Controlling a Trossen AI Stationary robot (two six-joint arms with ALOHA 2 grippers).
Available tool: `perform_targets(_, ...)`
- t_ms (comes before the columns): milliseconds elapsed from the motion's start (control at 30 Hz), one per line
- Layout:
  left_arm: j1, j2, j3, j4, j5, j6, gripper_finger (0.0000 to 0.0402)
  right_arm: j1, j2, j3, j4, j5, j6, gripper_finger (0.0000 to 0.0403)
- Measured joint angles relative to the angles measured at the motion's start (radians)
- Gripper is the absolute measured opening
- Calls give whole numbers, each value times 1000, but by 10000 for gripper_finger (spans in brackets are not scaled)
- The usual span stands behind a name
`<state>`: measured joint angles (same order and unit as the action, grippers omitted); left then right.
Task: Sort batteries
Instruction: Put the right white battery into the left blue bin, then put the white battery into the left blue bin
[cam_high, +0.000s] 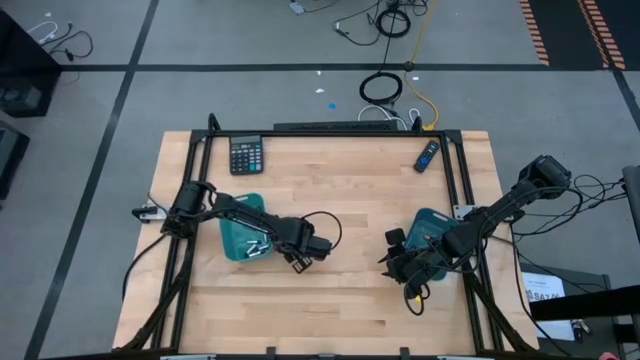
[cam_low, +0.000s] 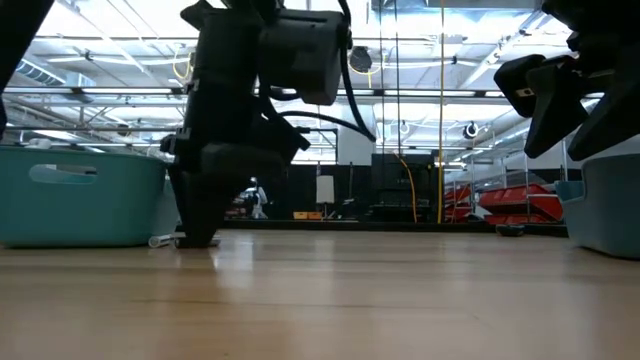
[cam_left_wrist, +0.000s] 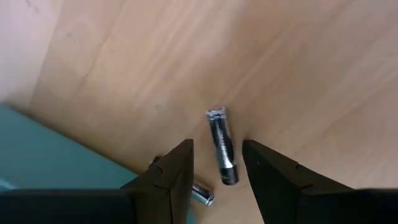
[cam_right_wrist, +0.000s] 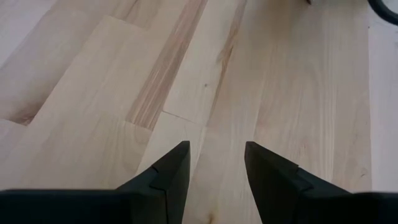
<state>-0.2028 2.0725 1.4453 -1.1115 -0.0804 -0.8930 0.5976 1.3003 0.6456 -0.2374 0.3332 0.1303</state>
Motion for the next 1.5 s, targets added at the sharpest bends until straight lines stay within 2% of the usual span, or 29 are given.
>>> perform_targets(200, 7, -6, -40, 68, 5, 42, 145, 0, 0, 0, 0, 0, 0, 145)
perform_targets(267, 6, -8, -57, 103, 6, 109, 120, 0, 0, 0, 0, 0, 0, 145)
perform_targets(400, -1, -7, -60, 128, -8, 173, 28, 0, 0, 0, 0, 0, 0, 145)
perform_targets(467, -3, -5, -49, 114, -22, 172, 21, 0, 0, 0, 0, 0, -1, 145)
perform_targets(567, -3, 3, 0, 20, -34, 173, 19, 0, 0, -1, 0, 0, -2, 145)
perform_targets(633, -3, 4, 45, -81, -78, 167, 18, 0, 0, -1, 0, 0, -2, 145)
perform_targets(800, -7, -55, 158, -320, -146, 120, 18, 0, 0, -1, -4, 0, -1, 145)
perform_targets(933, -7, -110, 174, -463, -126, 37, 18, 0, 0, -1, -11, 0, 2, 145)
perform_targets(1000, -6, -151, 140, -455, -110, 3, 18, 0, 0, -1, -17, 0, 4, 145)
perform_targets(1100, -6, -186, 88, -454, -118, -66, 51, 0, 0, -1, -18, 0, 5, 145)
perform_targets(1333, 1, -237, 38, -458, -130, -159, 201, 0, 0, -1, -20, 0, 5, 145)
perform_targets(1433, 14, -238, 55, -432, -139, -172, 227, 0, 0, -1, -16, 0, 2, 145)
perform_targets(1500, 15, -238, 63, -322, -149, -134, 231, 0, 0, -1, -15, 0, 1, 145)
